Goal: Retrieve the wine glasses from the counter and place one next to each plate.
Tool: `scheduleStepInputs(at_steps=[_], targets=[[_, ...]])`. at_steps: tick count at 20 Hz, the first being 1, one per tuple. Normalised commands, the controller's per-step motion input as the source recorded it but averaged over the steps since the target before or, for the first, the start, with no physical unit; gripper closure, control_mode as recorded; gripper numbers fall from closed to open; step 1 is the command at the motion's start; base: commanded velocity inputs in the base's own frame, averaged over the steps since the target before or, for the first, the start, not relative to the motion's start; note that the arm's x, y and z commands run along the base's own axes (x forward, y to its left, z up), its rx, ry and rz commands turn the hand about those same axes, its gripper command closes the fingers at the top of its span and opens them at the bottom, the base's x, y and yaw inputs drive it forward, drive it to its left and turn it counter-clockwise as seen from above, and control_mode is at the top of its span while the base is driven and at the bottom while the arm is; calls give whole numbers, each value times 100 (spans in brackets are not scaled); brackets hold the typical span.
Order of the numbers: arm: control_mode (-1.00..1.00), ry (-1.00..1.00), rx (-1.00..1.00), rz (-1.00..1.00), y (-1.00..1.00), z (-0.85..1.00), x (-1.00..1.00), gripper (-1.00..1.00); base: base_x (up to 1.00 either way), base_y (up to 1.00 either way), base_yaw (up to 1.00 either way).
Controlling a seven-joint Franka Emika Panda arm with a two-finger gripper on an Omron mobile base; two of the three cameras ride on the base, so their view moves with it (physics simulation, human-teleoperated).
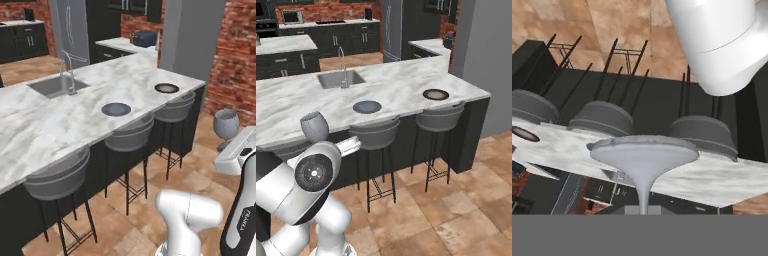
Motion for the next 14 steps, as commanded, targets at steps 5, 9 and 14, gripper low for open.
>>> scheduleStepInputs(at_steps=[5,9,14], targets=[[100,0,0,0,0,0,0,100,0,-100,46],[100,0,0,0,0,0,0,100,7,-100,38],[100,0,0,0,0,0,0,100,41,-100,31]])
